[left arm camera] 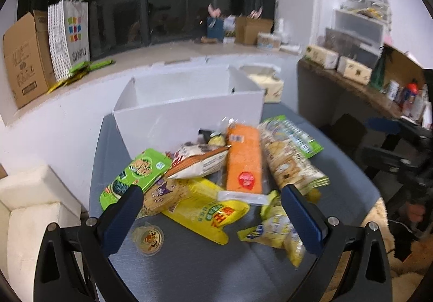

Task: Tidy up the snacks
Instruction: 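Grasp the white-and-black snack bag with the left tool and drop it into the white box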

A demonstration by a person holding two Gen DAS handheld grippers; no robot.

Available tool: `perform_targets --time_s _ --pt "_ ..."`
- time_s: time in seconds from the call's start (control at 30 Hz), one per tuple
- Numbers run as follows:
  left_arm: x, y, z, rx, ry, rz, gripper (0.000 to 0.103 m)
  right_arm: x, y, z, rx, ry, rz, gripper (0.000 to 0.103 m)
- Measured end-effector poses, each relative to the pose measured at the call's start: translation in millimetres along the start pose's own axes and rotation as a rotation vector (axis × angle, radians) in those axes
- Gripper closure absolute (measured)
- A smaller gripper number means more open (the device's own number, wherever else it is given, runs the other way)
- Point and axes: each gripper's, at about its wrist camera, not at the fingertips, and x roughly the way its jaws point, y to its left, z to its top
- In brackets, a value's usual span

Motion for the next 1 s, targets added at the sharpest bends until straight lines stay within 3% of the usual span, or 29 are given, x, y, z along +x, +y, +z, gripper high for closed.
perform_targets --time_s 0.33,0.5,0.53,0.57,0.6,0.73,1.0 --pt "92.9 19.8 16.5 -0.098 0.199 -0.008 0.000 0.4 -6.4 -4.4 0.016 0.005 -0.008 0.000" --pt "124.2 22.3 21.1 -0.110 0.227 0.000 0.001 0.3 -11.2 -6.4 0.033 0.006 -0.004 0.000" --pt "127.6 20.9 20.9 -0.096 0.231 0.018 0.006 0.7 -12.2 -6.9 0.036 0.008 -0.007 0.000" --pt "130.3 19.9 20.1 -0.077 0.234 0.021 0.035 0.8 -12.8 -7.4 0.038 0.009 -0.009 0.000" --pt "132.5 21.3 19.2 -0.083 0.236 -0.001 0.042 0.5 -13.4 -8.0 0.040 0.008 -0.009 0.000" --pt "117.5 29.8 15.6 -0.137 0.166 -0.063 0.049 -0.4 -16.2 -9.1 0.051 0.007 -0.004 0.000" --pt "26.3 45.1 21.3 -0.189 -0.054 -0.115 0.052 4.8 -16.7 -8.4 0.069 0.014 0.009 0.000"
